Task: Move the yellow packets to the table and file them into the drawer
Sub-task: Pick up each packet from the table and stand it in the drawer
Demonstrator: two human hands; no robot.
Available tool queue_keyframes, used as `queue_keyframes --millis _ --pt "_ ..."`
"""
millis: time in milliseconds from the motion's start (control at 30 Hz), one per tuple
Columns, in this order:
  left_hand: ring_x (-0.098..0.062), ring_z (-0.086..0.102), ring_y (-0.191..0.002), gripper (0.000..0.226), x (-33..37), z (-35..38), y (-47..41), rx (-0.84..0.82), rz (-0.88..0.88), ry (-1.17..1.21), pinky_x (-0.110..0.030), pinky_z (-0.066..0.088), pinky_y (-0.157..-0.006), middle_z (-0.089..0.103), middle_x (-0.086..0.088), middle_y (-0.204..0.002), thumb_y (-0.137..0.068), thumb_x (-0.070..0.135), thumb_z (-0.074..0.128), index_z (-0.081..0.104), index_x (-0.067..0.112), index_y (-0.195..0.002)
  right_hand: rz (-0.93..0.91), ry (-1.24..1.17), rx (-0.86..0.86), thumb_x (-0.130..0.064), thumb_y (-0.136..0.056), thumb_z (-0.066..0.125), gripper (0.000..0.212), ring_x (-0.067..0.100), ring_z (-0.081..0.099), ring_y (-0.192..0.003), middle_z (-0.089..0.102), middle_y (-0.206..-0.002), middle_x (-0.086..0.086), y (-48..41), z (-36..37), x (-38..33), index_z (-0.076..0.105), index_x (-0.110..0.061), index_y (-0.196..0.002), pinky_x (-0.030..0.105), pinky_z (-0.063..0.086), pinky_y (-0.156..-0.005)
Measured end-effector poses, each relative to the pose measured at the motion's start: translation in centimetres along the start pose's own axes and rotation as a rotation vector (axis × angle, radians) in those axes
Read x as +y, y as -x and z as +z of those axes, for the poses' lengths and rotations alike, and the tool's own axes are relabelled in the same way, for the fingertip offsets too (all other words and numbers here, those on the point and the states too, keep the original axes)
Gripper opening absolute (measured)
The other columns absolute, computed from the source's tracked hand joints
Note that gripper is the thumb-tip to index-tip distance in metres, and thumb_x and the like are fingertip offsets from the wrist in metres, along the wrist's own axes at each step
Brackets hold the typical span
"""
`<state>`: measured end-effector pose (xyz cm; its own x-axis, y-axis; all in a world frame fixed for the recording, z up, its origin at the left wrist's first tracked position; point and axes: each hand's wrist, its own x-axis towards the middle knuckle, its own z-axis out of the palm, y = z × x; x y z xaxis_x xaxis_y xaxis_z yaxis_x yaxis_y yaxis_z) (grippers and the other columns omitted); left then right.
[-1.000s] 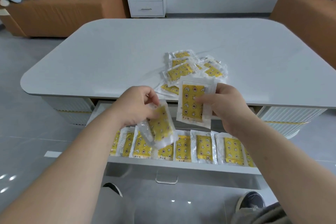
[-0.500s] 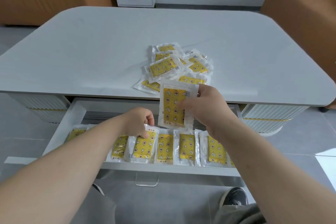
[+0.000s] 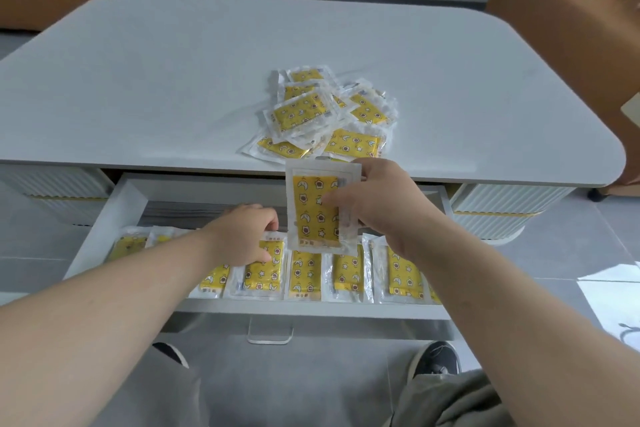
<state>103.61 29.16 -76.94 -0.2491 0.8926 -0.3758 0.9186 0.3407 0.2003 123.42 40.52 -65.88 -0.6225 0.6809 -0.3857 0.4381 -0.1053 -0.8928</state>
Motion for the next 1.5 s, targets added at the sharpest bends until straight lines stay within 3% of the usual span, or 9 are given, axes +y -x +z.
queue_keyframes --millis 200,500,733,867,967,1200,1300,1400,1500 --pt "-0.020 0.051 -0.116 0.050 1.5 -2.1 1.3 0.043 -0.078 -0.033 -0.036 0.043 -0.098 0.054 0.003 -0.127 -0.090 0.031 0.068 0.049 0.021 -0.135 0.017 0.058 0.027 -0.006 -0.084 0.079 0.028 0.019 0.077 -0.079 0.079 -0.093 0.001 0.2 0.5 -0.2 0.071 -0.016 -0.108 0.038 0.065 -0.073" --pt "-0.018 0.057 -0.112 0.034 2.1 -6.9 5.8 0.227 -0.176 0.080 -0.038 0.051 -0.094 0.060 0.005 -0.124 -0.091 0.027 0.070 0.059 0.028 -0.123 -0.024 0.181 0.096 -0.010 -0.086 0.079 0.028 0.022 0.074 -0.087 0.075 -0.099 0.003 0.8 1.4 -0.4 0.067 -0.016 -0.110 0.041 0.063 -0.082" --pt "-0.017 0.059 -0.105 0.025 2.8 -7.2 8.3 0.356 -0.179 0.214 -0.038 0.053 -0.090 0.062 0.007 -0.117 -0.095 0.022 0.064 0.060 0.029 -0.118 0.000 0.336 0.065 -0.013 -0.089 0.074 0.040 0.016 0.071 -0.087 0.071 -0.105 0.002 -0.9 5.3 3.3 0.060 -0.016 -0.126 0.026 0.057 -0.064" --pt "-0.016 0.059 -0.100 0.022 2.4 -7.5 8.6 0.374 -0.184 0.270 -0.037 0.054 -0.087 0.062 0.008 -0.112 -0.095 0.018 0.063 0.061 0.030 -0.113 0.096 0.346 0.063 -0.009 -0.086 0.074 0.062 0.019 0.068 -0.096 0.066 -0.115 0.003 -2.9 7.7 5.7 0.050 -0.016 -0.143 0.033 0.061 -0.078" --pt "-0.016 0.061 -0.098 0.020 2.2 -7.7 8.6 0.408 -0.189 0.311 -0.039 0.055 -0.086 0.062 0.008 -0.110 -0.093 0.017 0.064 0.061 0.032 -0.107 0.135 0.422 0.034 -0.008 -0.089 0.073 0.069 0.020 0.062 -0.101 0.059 -0.117 0.001 -4.0 9.0 6.3 0.042 -0.014 -0.150 0.031 0.055 -0.076" --pt "-0.017 0.061 -0.096 0.023 2.6 -8.3 8.1 0.478 -0.182 0.385 -0.038 0.055 -0.086 0.062 0.007 -0.108 -0.091 0.014 0.065 0.060 0.031 -0.106 0.131 0.966 0.072 -0.022 -0.089 0.065 0.038 0.017 0.058 -0.077 0.055 -0.100 0.000 -5.1 10.1 7.7 0.052 -0.015 -0.124 0.027 0.042 -0.049" --pt "-0.017 0.061 -0.096 0.024 2.7 -8.6 7.7 0.496 -0.189 0.392 -0.035 0.055 -0.083 0.062 0.006 -0.109 -0.090 0.012 0.066 0.060 0.030 -0.106 0.184 1.070 0.082 -0.034 -0.091 0.068 0.054 0.024 0.057 -0.085 0.049 -0.123 0.008 -5.1 10.0 7.8 0.045 -0.014 -0.135 0.029 0.038 -0.048" --pt "-0.017 0.061 -0.098 0.027 3.1 -8.9 7.2 0.516 -0.198 0.415 -0.034 0.054 -0.083 0.062 0.005 -0.111 -0.089 0.009 0.066 0.061 0.029 -0.108 0.178 1.123 0.101 -0.043 -0.091 0.069 0.072 0.025 0.055 -0.084 0.043 -0.130 0.012 -4.9 10.0 7.6 0.033 -0.014 -0.146 0.029 0.036 -0.045" --pt "-0.018 0.062 -0.097 0.028 3.9 -9.2 6.5 0.553 -0.198 0.425 -0.036 0.055 -0.084 0.063 0.005 -0.111 -0.088 0.006 0.065 0.061 0.027 -0.107 0.109 1.069 0.105 -0.048 -0.092 0.064 0.060 0.023 0.060 -0.084 0.051 -0.124 0.009 -4.3 9.5 6.2 0.041 -0.014 -0.136 0.031 0.047 -0.053"
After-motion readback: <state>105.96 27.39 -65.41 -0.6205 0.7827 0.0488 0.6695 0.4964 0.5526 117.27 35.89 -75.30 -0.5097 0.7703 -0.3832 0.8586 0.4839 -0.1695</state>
